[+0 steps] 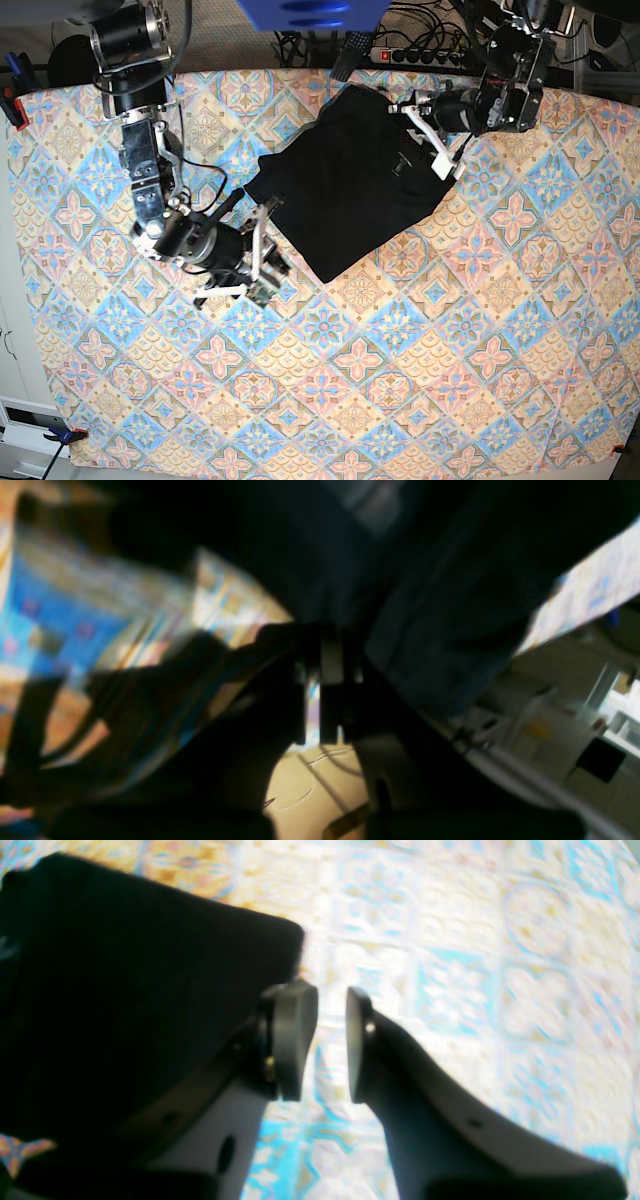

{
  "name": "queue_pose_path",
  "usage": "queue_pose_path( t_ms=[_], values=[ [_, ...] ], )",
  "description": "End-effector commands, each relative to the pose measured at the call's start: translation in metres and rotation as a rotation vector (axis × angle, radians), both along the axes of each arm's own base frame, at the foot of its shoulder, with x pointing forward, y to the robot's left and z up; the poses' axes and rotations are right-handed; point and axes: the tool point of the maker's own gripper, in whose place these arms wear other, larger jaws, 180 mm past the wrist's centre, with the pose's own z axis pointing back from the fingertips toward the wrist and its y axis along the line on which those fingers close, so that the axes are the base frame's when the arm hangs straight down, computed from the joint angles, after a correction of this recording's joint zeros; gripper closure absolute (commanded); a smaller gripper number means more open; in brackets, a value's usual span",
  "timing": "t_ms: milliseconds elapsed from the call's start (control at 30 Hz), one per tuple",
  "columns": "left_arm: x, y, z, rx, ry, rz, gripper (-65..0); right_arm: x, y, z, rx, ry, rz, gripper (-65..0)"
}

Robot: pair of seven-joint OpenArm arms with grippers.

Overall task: Fold the T-shirt properly
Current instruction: 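Grasp the folded bundle with both grippers and square its edges, then press and straighten the folded shirt's sides with both grippers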

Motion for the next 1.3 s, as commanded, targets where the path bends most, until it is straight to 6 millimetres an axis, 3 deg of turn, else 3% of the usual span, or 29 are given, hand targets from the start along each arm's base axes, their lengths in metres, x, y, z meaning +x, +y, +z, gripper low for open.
queue_pose_path(
  t_ms=[0, 167, 233, 367, 533, 633, 800, 867, 1033, 1133, 1267],
  values=[
    [0.011, -0.003, 0.016, -0.019, -0.061, -0.013, -1.7, 0.003, 0.016, 0.016, 0.033, -0.045, 0.045, -12.7],
    [0.015, -0.038, 0.067, -0.092, -0.204, -0.091, -1.7, -0.030, 0.060, 0.000, -0.001, -0.010, 0.213, -12.7],
    [0.014, -0.054, 0.071, -0.126, -0.210, -0.101, -1.7, -0.026, 0.064, -0.003, -0.077, -0.046, 0.248, -12.7],
    [0.012, -0.074, 0.064, -0.130, -0.206, -0.153, -1.8, -0.016, 0.059, -0.033, -0.289, -0.069, 0.301, -12.7],
    [0.008, -0.089, 0.048, -0.135, -0.164, -0.186, -1.9, -0.013, 0.078, -0.048, -0.317, -0.081, 0.354, -12.7],
    [0.008, -0.087, 0.035, -0.123, -0.126, -0.177, -1.9, -0.008, 0.074, -0.059, -0.339, -0.066, 0.355, -12.7],
    [0.018, -0.071, 0.024, -0.017, -0.159, -0.202, -1.9, -0.006, 0.090, -0.062, -0.309, -0.046, 0.358, -12.7],
    [0.026, -0.063, 0.022, 0.041, -0.189, -0.220, -1.9, -0.007, 0.081, -0.070, -0.328, -0.026, 0.353, -12.7],
    [0.045, -0.044, 0.013, 0.146, -0.215, -0.236, -1.9, -0.003, 0.032, -0.084, -0.417, -0.009, 0.326, -12.7],
    [0.057, -0.037, 0.008, 0.169, -0.214, -0.228, -1.9, -0.023, 0.001, -0.104, -0.458, 0.047, 0.317, -11.2],
    [0.081, -0.034, 0.016, 0.182, -0.262, -0.217, -1.9, -0.038, -0.027, -0.097, -0.465, 0.026, 0.288, -6.7]
  ],
)
